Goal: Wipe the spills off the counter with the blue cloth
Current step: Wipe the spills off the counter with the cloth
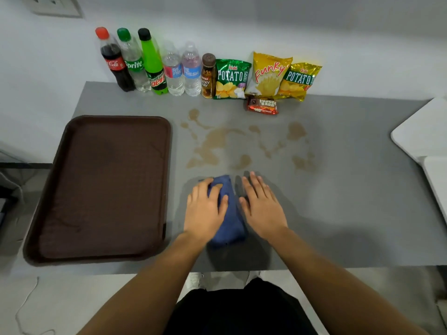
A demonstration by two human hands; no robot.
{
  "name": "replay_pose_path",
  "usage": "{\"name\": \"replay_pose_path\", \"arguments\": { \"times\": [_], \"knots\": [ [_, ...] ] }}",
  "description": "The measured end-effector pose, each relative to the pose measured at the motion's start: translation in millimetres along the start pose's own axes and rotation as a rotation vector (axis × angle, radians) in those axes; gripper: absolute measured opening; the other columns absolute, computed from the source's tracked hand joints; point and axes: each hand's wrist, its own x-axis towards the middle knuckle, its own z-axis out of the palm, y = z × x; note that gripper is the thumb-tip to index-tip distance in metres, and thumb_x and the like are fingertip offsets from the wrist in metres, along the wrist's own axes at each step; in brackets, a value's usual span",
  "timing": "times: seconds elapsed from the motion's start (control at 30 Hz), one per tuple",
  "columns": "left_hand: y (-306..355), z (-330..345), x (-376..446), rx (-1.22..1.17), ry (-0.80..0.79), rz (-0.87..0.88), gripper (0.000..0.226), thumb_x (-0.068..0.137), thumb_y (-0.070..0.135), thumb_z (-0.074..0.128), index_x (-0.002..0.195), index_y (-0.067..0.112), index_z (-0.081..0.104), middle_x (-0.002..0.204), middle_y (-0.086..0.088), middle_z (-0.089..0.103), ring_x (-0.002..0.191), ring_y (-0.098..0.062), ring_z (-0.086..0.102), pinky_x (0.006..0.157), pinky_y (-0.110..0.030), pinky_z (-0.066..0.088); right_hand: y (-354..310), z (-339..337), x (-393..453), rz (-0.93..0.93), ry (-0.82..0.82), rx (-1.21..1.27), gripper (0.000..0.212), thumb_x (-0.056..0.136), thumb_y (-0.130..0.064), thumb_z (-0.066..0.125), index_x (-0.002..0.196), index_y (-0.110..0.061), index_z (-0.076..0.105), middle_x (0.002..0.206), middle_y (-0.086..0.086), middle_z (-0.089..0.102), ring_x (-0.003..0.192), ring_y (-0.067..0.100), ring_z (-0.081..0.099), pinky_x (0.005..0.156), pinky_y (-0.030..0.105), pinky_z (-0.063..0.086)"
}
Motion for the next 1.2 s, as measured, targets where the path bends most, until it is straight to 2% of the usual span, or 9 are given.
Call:
{"name": "replay_pose_path", "arguments": {
  "times": [0.13, 0.23, 0.33, 0.43, 0.53, 0.7, 0.87, 1.03, 1.2],
  "knots": [
    [26, 27, -5, 0.033, -0.022, -0.06, 0.058, 0.106, 0.039, 0.052, 0.153, 0.006, 0.049, 0.156, -0.023, 0.046, 0.147, -0.039, 0.042, 0.121, -0.051, 0.034, 19, -5, 9, -0.006, -0.009, -0.044, 0.065, 0.109, -0.046, 0.028, 0.164, -0.016, 0.012, 0.173, 0.006, 0.004, 0.16, 0.023, 0.003, 0.13, 0.04, 0.007],
    [33, 48, -15, 0.128, -0.096, -0.113, 0.069, 0.11, 0.047, 0.027, 0.166, 0.01, 0.013, 0.173, -0.018, 0.009, 0.161, -0.034, 0.007, 0.131, -0.048, 0.008, 27, -2, 13, 0.027, 0.02, -0.066, 0.067, 0.108, -0.047, 0.028, 0.164, -0.012, 0.015, 0.173, 0.011, 0.007, 0.16, 0.026, 0.004, 0.129, 0.042, 0.004],
    [28, 53, -22, 0.183, -0.112, -0.115, 0.072, 0.106, 0.053, 0.009, 0.166, 0.015, -0.002, 0.172, -0.01, -0.011, 0.16, -0.028, -0.011, 0.13, -0.042, -0.004, 34, 6, 11, 0.09, 0.057, -0.081, 0.068, 0.107, -0.048, 0.031, 0.162, -0.008, 0.021, 0.171, 0.017, 0.013, 0.159, 0.034, 0.012, 0.128, 0.049, 0.012],
    [18, 52, -28, 0.173, -0.1, -0.107, 0.071, 0.107, 0.053, 0.013, 0.165, 0.014, 0.0, 0.173, -0.008, -0.01, 0.16, -0.027, -0.012, 0.131, -0.043, 0.0, 36, 13, 8, 0.114, 0.129, -0.073, 0.07, 0.105, -0.051, 0.033, 0.159, -0.007, 0.031, 0.167, 0.021, 0.025, 0.154, 0.039, 0.025, 0.124, 0.055, 0.025],
    [-1, 48, -48, 0.213, -0.052, -0.115, 0.071, 0.107, 0.05, 0.026, 0.165, 0.011, 0.012, 0.174, -0.012, 0.005, 0.161, -0.03, 0.002, 0.13, -0.046, 0.012, 38, 20, 8, 0.117, 0.191, -0.067, 0.068, 0.105, -0.051, 0.036, 0.158, -0.007, 0.035, 0.166, 0.022, 0.027, 0.153, 0.039, 0.029, 0.122, 0.055, 0.027],
    [-37, 38, -61, 0.291, -0.058, -0.103, 0.072, 0.108, 0.052, 0.019, 0.166, 0.009, 0.017, 0.174, -0.015, 0.009, 0.162, -0.032, 0.007, 0.129, -0.047, 0.013, 41, 26, 10, 0.127, 0.185, -0.073, 0.07, 0.105, -0.052, 0.034, 0.16, -0.009, 0.031, 0.168, 0.019, 0.022, 0.155, 0.038, 0.023, 0.124, 0.054, 0.023],
    [-42, 33, -10, 0.243, -0.057, -0.134, 0.072, 0.106, 0.049, 0.026, 0.166, 0.01, 0.017, 0.173, -0.015, 0.01, 0.161, -0.032, 0.007, 0.13, -0.049, 0.015, 41, 23, 7, 0.128, 0.176, -0.065, 0.072, 0.104, -0.054, 0.033, 0.162, -0.013, 0.025, 0.17, 0.016, 0.018, 0.158, 0.035, 0.017, 0.126, 0.052, 0.019],
    [-13, 32, 68, 0.225, -0.087, -0.16, 0.071, 0.106, 0.046, 0.023, 0.166, 0.011, 0.008, 0.174, -0.016, 0.0, 0.161, -0.035, 0.002, 0.131, -0.049, 0.008, 38, 17, 9, 0.16, 0.11, -0.026, 0.074, 0.102, -0.056, 0.029, 0.164, -0.019, 0.015, 0.173, 0.01, 0.005, 0.16, 0.03, 0.005, 0.129, 0.048, 0.009],
    [14, 49, 74, 0.253, -0.173, -0.046, 0.07, 0.108, 0.049, 0.013, 0.166, 0.012, -0.004, 0.173, -0.016, -0.011, 0.161, -0.033, -0.011, 0.131, -0.048, 0.0, 40, 15, 9, 0.158, 0.073, -0.023, 0.075, 0.102, -0.059, 0.021, 0.165, -0.021, 0.007, 0.173, 0.007, -0.002, 0.16, 0.026, -0.004, 0.13, 0.047, 0.005]
  ]
}}
